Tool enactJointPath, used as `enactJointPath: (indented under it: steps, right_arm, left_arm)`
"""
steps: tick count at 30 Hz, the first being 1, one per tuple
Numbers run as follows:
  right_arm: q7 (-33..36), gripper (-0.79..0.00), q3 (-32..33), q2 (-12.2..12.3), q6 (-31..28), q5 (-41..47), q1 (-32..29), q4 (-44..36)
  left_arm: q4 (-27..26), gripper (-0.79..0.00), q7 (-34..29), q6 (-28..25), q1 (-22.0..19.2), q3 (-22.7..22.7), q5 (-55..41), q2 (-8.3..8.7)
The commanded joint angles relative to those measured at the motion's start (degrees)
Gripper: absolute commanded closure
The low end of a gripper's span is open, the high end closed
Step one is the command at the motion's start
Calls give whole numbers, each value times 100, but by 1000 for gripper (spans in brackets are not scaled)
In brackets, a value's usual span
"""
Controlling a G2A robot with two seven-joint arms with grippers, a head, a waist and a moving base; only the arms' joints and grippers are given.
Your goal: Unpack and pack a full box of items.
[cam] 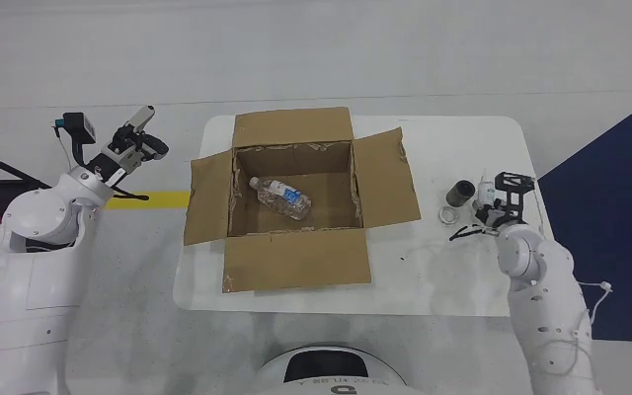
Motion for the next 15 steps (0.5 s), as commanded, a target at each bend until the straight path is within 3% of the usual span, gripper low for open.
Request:
enactJointPath:
  steps: [1,5,9,15]
  right_arm:
    - [-209,0,178,-12,-117,542,-33,-89]
    - [-822,0,574,-55,-564,2007,-83,-324]
    - [-943,0,737,-81,-1492,3373,-208,-609]
    - [-523,0,189,-81,-2407,3964,-35,-1052]
  left_arm:
    - [0,-785,0,0,-1,0,0,0]
    - [0,-785,0,0,-1,0,0,0]
    - [0,-785,0,0,-1,0,0,0]
    - [0,-785,0,0,-1,0,0,0]
